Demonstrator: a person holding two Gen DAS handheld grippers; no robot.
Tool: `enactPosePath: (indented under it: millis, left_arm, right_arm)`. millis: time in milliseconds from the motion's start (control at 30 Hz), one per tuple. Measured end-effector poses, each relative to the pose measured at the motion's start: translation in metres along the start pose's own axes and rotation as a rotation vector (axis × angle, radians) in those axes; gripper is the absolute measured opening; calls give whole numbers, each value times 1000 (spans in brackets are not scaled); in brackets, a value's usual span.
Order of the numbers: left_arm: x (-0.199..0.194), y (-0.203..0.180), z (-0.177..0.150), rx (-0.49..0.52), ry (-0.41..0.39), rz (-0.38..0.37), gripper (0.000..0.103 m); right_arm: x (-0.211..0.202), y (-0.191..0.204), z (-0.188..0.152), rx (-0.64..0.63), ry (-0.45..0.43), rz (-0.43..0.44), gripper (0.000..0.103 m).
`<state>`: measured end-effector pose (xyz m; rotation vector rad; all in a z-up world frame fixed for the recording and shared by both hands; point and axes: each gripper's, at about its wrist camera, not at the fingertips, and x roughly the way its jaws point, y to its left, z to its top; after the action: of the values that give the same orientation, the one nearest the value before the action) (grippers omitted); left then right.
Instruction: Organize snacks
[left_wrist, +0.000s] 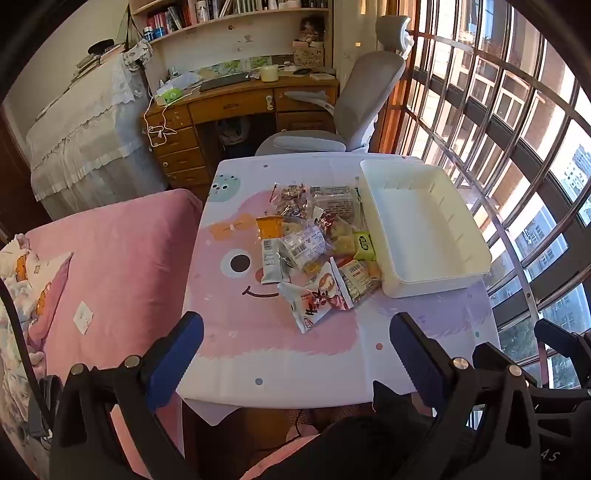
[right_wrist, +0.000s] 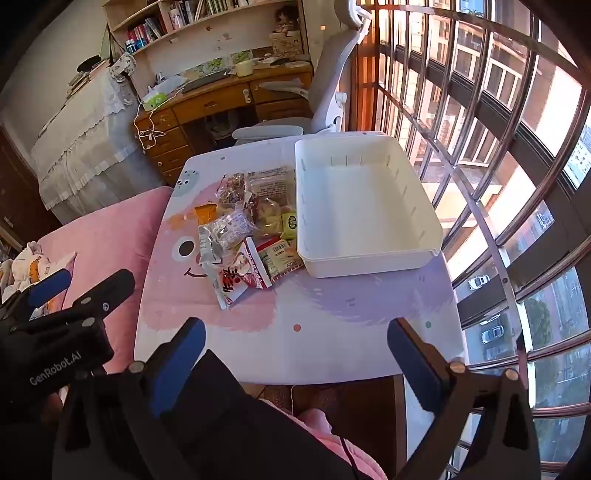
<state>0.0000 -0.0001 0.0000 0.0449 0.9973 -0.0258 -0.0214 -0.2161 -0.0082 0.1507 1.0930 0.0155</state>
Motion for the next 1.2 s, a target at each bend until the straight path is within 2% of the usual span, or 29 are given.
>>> enactPosePath:
  millis: [833, 1200]
  left_arm:
    - [1, -3, 0, -2, -5, -7, 100]
    - [2, -4, 1, -3, -5, -8, 100]
  right_arm:
    - [-1, 7, 1, 3, 3, -6, 100]
    - [-2, -4, -1, 6, 4, -17, 100]
